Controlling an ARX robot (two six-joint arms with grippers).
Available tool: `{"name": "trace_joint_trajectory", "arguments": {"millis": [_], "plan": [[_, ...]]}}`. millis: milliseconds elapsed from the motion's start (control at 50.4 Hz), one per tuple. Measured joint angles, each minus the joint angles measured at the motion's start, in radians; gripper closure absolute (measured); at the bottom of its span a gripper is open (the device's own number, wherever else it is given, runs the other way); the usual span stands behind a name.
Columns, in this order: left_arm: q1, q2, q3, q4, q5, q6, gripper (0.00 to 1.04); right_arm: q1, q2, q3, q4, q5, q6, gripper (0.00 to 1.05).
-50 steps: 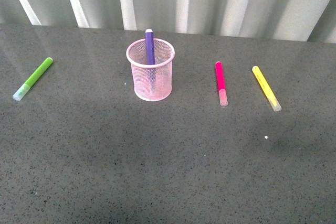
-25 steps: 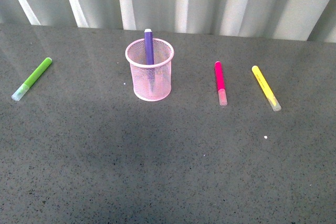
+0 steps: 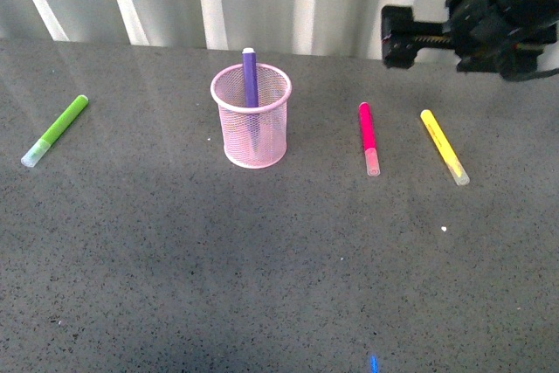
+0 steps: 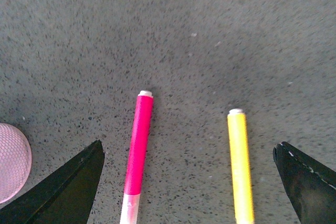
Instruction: Insert purple and pink pens into pink cup
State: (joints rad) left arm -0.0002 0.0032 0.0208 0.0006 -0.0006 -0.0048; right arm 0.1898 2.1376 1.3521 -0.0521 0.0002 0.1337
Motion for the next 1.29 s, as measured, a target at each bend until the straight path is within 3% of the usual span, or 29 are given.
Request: {"name": "trace_joint_trajectory", "arguments": {"millis": [596, 1291], "plan": [[0.000, 0.000, 0.000, 0.000, 0.000, 0.000, 0.07, 0.063, 0.274, 0.256, -0.083, -0.018, 0.104, 0.07], [0.000, 0.000, 0.000, 0.000, 0.000, 0.000, 0.07, 0.102, 0.346, 0.253, 0.000, -0.020, 0.132, 0.07]]}}
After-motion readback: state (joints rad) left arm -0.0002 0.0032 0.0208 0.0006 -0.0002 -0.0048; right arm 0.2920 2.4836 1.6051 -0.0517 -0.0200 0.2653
